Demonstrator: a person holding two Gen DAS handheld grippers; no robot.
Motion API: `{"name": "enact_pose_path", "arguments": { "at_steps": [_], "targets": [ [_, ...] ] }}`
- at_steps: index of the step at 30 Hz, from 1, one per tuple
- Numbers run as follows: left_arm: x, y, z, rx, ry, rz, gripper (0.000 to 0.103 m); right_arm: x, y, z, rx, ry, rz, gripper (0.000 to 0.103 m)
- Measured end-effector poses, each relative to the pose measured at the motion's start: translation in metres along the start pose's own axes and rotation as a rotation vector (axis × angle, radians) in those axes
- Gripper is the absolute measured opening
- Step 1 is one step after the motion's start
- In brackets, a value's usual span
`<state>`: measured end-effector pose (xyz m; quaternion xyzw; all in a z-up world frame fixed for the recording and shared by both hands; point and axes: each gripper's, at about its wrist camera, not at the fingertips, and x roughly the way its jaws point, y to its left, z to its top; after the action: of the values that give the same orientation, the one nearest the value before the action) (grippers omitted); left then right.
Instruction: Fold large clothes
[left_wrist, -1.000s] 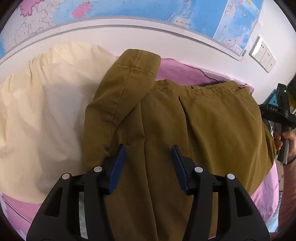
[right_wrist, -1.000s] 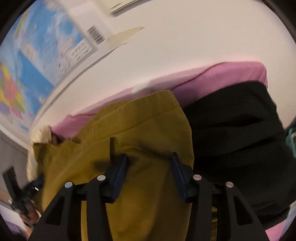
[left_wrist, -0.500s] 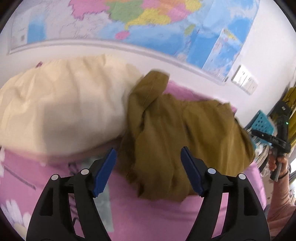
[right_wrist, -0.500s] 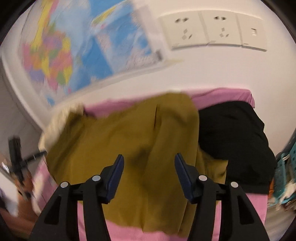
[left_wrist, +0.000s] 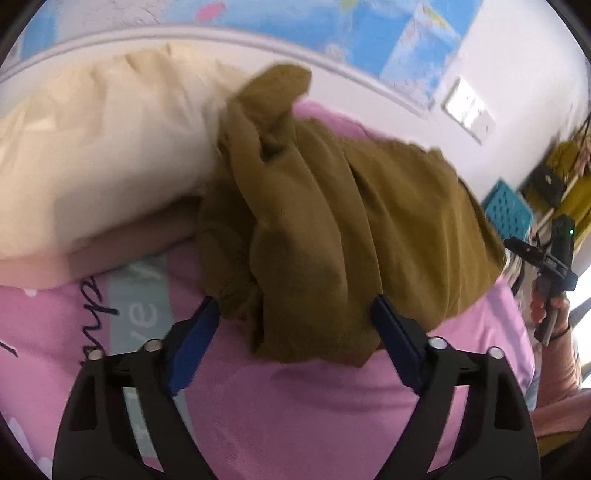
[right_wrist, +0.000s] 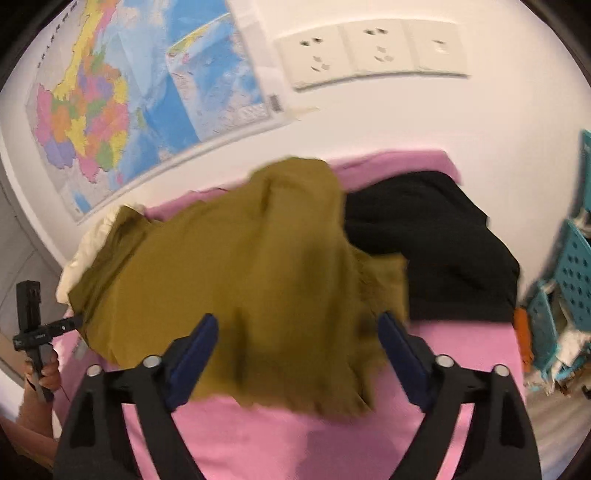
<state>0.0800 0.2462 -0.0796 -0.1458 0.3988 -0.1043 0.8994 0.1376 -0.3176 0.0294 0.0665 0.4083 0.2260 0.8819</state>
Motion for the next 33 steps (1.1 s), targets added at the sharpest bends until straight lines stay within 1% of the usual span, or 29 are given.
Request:
{"name": "enact_pose_path", "arguments": {
  "at_steps": [1,2,3,4,5,6,7,8,9,10,12,13,14,15,16,17,18,19,20,21,22,23,25,27,28,29,30,31,33],
  "targets": [
    [0.005,0.002,0.0,-0.015,0.013,0.0,0.071,0.005,-0.005,-0.004,0.014,0.025,0.004,0.087],
    [0.008,0.003,0.0,-0.029,0.014,-0.001,0.068,0.013,-0.01,-0.01,0.038,0.057,-0.007,0.087],
    [0.011,0.006,0.0,-0.05,0.016,-0.005,0.061,0.02,-0.013,-0.014,0.061,0.078,-0.015,0.087],
    [0.012,0.008,0.001,-0.064,0.019,-0.004,0.056,0.028,-0.016,-0.018,0.09,0.093,0.016,0.08],
    [0.011,0.01,0.001,-0.081,0.017,-0.004,0.045,0.033,-0.019,-0.02,0.118,0.1,0.056,0.063],
    [0.008,0.015,0.001,-0.117,0.017,-0.042,0.029,0.036,-0.021,-0.019,0.138,0.106,0.074,0.059],
    [0.004,0.018,0.0,-0.135,0.018,-0.061,0.022,0.034,-0.021,-0.017,0.135,0.103,0.083,0.044],
    [0.001,0.018,0.001,-0.147,0.021,-0.071,0.018,0.03,-0.02,-0.013,0.125,0.093,0.1,0.039],
    [-0.003,0.018,0.001,-0.156,0.027,-0.072,0.017,0.026,-0.018,-0.01,0.115,0.086,0.098,0.028],
    [-0.008,0.018,0.003,-0.177,0.033,-0.089,0.016,0.021,-0.018,-0.004,0.118,0.086,0.099,0.023],
    [-0.012,0.017,0.005,-0.21,0.045,-0.131,0.016,0.007,-0.017,0.01,0.121,0.046,0.103,0.021],
    [-0.012,0.018,0.004,-0.218,0.05,-0.151,0.016,-0.001,-0.016,0.016,0.106,0.017,0.106,0.021],
    [-0.01,0.018,0.002,-0.218,0.057,-0.151,0.017,-0.002,-0.017,0.019,0.108,0.007,0.109,0.021],
    [-0.003,0.015,0.0,-0.207,0.079,-0.125,0.02,0.003,-0.02,0.02,0.139,0.018,0.108,0.022],
    [0.006,0.014,-0.003,-0.204,0.108,-0.102,0.025,0.009,-0.024,0.016,0.143,0.044,0.086,0.024],
    [0.014,0.017,-0.007,-0.225,0.133,-0.077,0.034,0.023,-0.023,0.011,0.128,0.1,0.03,0.026],
    [0.011,0.02,-0.01,-0.234,0.125,-0.086,0.035,0.034,-0.026,0.005,0.145,0.134,-0.003,0.034],
    [0.008,0.021,-0.012,-0.233,0.113,-0.092,0.038,0.036,-0.032,0.0,0.176,0.135,-0.003,0.044],
    [0.004,0.022,-0.013,-0.237,0.104,-0.08,0.054,0.034,-0.04,-0.004,0.227,0.126,0.015,0.049],
    [-0.001,0.023,-0.016,-0.246,0.091,-0.037,0.067,0.028,-0.048,-0.008,0.284,0.112,0.046,0.056],
    [-0.006,0.024,-0.019,-0.243,0.074,-0.018,0.067,0.021,-0.052,-0.011,0.315,0.096,0.072,0.056],
    [-0.012,0.026,-0.023,-0.242,0.069,-0.032,0.067,0.016,-0.053,-0.015,0.324,0.087,0.08,0.061],
    [-0.023,0.027,-0.034,-0.25,0.06,-0.059,0.067,0.001,-0.051,-0.027,0.334,0.075,0.098,0.066],
    [-0.029,0.022,-0.045,-0.25,0.066,-0.1,0.067,-0.007,-0.046,-0.038,0.344,0.076,0.137,0.072],
    [-0.029,0.018,-0.048,-0.252,0.075,-0.115,0.067,-0.011,-0.044,-0.045,0.362,0.077,0.167,0.077],
    [-0.027,0.016,-0.05,-0.253,0.082,-0.135,0.067,-0.014,-0.042,-0.052,0.377,0.073,0.205,0.078],
    [-0.023,0.01,-0.053,-0.256,0.098,-0.175,0.067,-0.016,-0.041,-0.057,0.389,0.072,0.232,0.078],
    [-0.018,0.004,-0.056,-0.259,0.115,-0.197,0.067,-0.011,-0.037,-0.063,0.407,0.087,0.277,0.078],
    [-0.005,-0.007,-0.056,-0.248,0.137,-0.229,0.067,-0.004,-0.027,-0.064,0.418,0.094,0.297,0.078]
  ]
}}
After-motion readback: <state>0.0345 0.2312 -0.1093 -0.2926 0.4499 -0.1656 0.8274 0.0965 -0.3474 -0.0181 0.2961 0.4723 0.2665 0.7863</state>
